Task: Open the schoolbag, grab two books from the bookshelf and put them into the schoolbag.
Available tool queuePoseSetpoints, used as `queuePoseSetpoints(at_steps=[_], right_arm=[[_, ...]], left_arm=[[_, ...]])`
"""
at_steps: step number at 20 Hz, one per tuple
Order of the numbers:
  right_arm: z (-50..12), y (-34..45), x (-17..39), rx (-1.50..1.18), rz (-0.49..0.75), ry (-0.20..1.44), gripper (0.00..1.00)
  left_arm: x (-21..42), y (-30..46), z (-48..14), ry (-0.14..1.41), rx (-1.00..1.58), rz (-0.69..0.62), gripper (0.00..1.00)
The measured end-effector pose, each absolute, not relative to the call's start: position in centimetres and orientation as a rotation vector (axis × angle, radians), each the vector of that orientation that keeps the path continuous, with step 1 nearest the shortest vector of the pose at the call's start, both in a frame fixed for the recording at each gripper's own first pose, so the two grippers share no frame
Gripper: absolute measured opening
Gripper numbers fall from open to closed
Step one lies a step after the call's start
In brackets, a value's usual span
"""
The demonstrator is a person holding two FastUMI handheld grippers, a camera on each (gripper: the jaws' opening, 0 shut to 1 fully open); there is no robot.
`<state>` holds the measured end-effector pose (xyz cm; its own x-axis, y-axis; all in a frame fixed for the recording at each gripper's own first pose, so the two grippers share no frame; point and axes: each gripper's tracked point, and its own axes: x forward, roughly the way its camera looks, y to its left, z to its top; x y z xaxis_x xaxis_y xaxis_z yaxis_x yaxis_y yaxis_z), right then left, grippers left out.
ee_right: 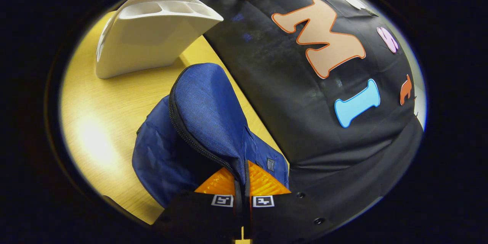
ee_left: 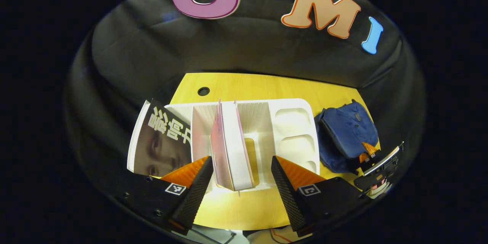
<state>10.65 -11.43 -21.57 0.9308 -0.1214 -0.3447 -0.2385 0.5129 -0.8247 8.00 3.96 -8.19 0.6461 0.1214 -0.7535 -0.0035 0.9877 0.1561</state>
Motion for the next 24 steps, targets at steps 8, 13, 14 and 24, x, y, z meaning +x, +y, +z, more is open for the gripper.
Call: queuePoseSetpoints(at_steps=[8,13,14,24], right_arm=[[-21.1,-11.8,10.6,-1.018,0.074,0.372,0.05],[-21.2,-11.8,10.7,-1.019,0.079,0.372,0.05],[-21.0,-11.8,10.7,-1.022,0.081,0.370,0.05],[-21.1,-11.8,10.8,-1.029,0.087,0.368,0.05]], left_arm=[[8.8,6.5,-11.8,1.124,0.182,0.061,0.82],[8.8,7.2,-13.5,1.216,0.135,0.069,0.75],[8.6,7.2,-13.8,1.240,0.113,0.070,0.73],[8.8,9.9,-13.5,1.344,0.177,0.097,0.55]])
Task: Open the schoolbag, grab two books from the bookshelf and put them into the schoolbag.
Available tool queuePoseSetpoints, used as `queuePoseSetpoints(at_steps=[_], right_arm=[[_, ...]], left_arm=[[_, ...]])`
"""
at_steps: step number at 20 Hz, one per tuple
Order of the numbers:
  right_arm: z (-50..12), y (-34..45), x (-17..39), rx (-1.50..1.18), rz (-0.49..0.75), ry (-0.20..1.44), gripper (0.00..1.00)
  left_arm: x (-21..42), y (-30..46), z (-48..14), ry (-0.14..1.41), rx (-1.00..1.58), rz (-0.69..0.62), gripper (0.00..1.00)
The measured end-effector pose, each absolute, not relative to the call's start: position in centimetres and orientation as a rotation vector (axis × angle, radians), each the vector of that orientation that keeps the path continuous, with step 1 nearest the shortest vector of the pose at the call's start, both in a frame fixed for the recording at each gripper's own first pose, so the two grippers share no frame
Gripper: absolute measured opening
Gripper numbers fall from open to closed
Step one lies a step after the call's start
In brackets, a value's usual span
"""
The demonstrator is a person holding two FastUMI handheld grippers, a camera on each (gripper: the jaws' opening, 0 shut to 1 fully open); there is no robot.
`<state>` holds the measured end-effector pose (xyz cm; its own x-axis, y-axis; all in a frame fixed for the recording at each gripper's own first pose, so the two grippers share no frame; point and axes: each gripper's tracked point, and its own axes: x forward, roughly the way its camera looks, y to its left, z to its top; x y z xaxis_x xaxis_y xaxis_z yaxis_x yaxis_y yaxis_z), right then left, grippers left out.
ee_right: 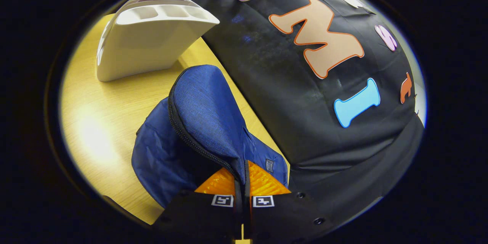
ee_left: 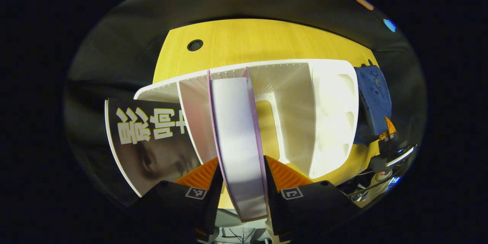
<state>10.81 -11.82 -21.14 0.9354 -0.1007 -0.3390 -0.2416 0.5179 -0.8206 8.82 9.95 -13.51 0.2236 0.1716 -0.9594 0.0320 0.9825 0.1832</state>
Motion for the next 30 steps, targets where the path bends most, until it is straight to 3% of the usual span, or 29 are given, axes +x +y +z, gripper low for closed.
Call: queuePoseSetpoints(at_steps=[4,11,18,30], right_arm=[[-21.0,-11.9,11.0,-1.023,0.081,0.364,0.05],[-20.0,-12.3,11.3,-0.991,0.049,0.339,0.05],[-19.8,-12.5,11.4,-0.959,0.034,0.329,0.04],[-19.2,-12.8,11.6,-0.898,0.023,0.308,0.04]], left_arm=[[8.5,11.1,-13.4,1.367,0.181,0.165,0.40],[8.1,11.0,-13.7,1.392,0.159,0.269,0.34],[6.4,9.9,-12.8,1.381,0.037,0.308,0.34],[0.3,7.0,-4.3,1.275,0.006,0.263,0.33]])
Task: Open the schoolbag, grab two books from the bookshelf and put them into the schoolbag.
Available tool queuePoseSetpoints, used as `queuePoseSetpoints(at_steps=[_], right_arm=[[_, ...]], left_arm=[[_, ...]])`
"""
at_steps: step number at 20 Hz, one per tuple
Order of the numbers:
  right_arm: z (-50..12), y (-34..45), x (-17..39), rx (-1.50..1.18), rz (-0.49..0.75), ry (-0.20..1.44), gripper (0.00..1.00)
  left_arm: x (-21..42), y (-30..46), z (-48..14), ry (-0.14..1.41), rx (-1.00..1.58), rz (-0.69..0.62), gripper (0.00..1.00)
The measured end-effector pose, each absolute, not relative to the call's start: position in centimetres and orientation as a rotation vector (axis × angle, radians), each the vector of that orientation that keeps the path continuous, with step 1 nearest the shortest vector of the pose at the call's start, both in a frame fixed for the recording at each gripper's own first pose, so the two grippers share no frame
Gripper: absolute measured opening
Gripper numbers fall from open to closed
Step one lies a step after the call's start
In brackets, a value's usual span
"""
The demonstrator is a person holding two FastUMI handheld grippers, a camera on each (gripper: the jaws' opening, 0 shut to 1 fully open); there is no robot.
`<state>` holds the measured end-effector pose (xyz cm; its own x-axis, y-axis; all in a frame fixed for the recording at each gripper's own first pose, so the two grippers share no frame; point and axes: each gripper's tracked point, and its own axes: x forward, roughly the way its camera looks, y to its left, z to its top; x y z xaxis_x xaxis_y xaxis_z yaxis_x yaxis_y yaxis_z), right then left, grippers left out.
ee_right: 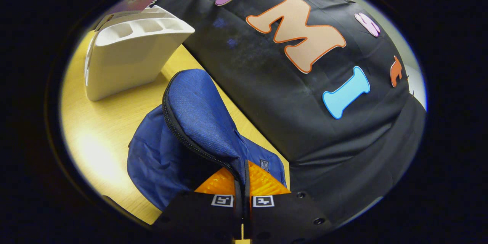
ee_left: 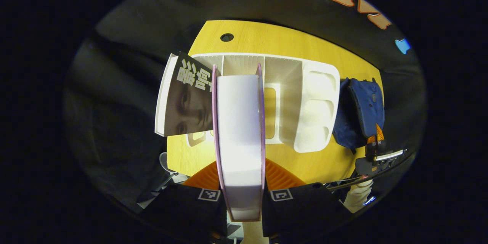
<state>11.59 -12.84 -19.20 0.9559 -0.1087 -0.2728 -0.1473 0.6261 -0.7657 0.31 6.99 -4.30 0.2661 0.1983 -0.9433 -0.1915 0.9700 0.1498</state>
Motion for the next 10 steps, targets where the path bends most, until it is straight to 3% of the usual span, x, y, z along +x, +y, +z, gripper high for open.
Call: queuePoseSetpoints(at_steps=[4,10], right_arm=[[-18.9,-13.2,11.7,-0.872,0.007,0.298,0.04],[-18.1,-14.1,11.8,-0.756,-0.027,0.301,0.07]], left_arm=[[-0.5,6.3,-1.2,1.200,-0.017,0.268,0.34],[-0.6,2.1,2.0,1.096,-0.126,0.175,0.34]])
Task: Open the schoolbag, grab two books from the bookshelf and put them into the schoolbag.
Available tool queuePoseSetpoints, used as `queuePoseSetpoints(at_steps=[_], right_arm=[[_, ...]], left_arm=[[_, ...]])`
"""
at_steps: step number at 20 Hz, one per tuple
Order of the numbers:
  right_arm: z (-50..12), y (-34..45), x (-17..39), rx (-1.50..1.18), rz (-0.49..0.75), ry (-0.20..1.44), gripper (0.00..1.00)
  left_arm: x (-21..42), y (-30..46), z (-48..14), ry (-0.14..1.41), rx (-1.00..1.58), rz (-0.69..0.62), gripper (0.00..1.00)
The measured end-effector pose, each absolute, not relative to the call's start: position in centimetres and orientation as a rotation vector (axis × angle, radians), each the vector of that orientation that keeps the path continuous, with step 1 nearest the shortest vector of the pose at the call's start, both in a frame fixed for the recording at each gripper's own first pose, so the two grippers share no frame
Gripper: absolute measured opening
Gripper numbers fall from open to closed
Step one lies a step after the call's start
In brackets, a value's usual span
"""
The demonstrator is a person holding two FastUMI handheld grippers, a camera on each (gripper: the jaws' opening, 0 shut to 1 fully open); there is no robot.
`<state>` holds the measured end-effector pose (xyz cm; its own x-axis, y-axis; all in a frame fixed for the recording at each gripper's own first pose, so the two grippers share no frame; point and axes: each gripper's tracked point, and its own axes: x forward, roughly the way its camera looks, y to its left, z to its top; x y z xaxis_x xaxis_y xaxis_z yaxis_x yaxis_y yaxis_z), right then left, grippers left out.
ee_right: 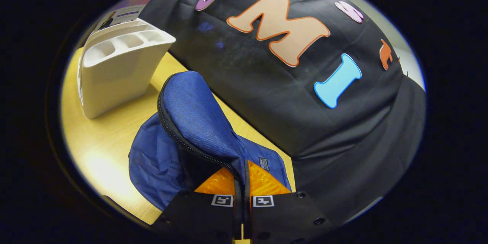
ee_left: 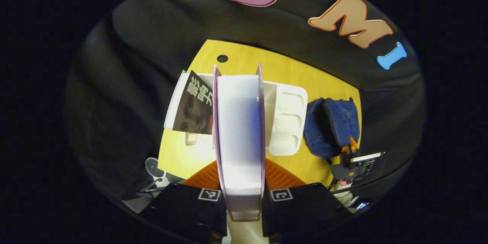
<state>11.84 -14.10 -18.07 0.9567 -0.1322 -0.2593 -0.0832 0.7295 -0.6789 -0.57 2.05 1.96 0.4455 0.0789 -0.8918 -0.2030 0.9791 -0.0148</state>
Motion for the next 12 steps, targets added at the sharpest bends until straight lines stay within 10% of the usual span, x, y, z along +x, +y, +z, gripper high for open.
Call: queuePoseSetpoints(at_steps=[12], right_arm=[[-16.5,-15.3,12.2,-0.610,-0.072,0.280,0.05]], left_arm=[[2.2,-13.1,1.6,1.004,-0.226,-0.172,0.33]])
